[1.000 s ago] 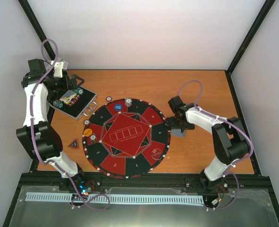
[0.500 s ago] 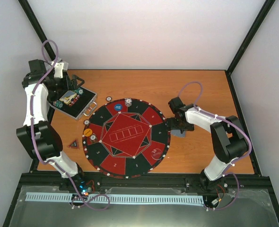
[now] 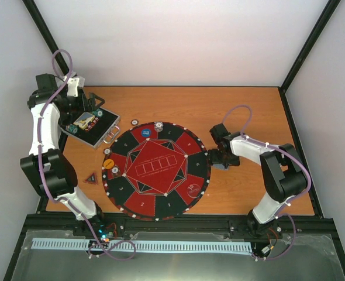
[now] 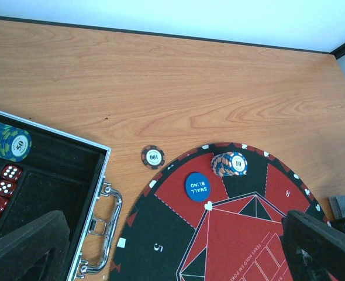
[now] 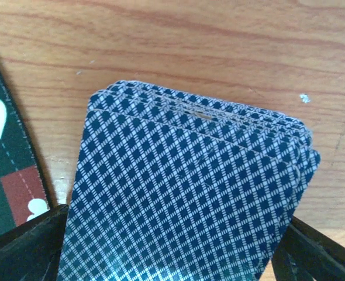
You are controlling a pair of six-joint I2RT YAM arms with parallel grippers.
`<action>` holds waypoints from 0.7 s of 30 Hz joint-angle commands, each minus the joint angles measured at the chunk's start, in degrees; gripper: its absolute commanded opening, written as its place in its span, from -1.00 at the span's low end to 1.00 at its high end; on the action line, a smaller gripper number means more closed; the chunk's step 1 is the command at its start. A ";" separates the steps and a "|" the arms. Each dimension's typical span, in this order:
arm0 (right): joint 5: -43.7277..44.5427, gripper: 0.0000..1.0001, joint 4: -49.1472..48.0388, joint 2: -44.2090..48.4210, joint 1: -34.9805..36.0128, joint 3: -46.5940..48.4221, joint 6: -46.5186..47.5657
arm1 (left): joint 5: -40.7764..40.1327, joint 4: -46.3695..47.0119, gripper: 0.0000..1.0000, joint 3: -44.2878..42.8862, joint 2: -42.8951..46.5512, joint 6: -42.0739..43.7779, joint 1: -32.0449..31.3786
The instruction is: Distribute texas hold em gaming equipment
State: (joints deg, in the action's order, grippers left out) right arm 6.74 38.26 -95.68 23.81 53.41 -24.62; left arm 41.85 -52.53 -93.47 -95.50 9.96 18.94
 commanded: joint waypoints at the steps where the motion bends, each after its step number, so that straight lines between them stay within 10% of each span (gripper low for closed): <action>1: 0.93 0.74 0.55 -0.01 -1.22 -1.49 0.63 | 0.96 -0.24 0.99 -0.57 -0.31 1.20 -0.08; 7: 2.22 0.51 1.79 0.41 -1.23 -1.67 1.66 | 0.81 -0.20 1.00 -0.57 -0.43 1.14 -0.09; 21: 0.94 0.66 2.20 0.67 -1.23 -2.72 1.42 | 0.78 -0.22 0.99 -0.35 0.19 1.12 -0.06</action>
State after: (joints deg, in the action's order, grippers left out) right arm 7.27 37.93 -94.96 23.05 52.53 -23.03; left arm 41.82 -52.53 -93.47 -95.50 9.98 18.94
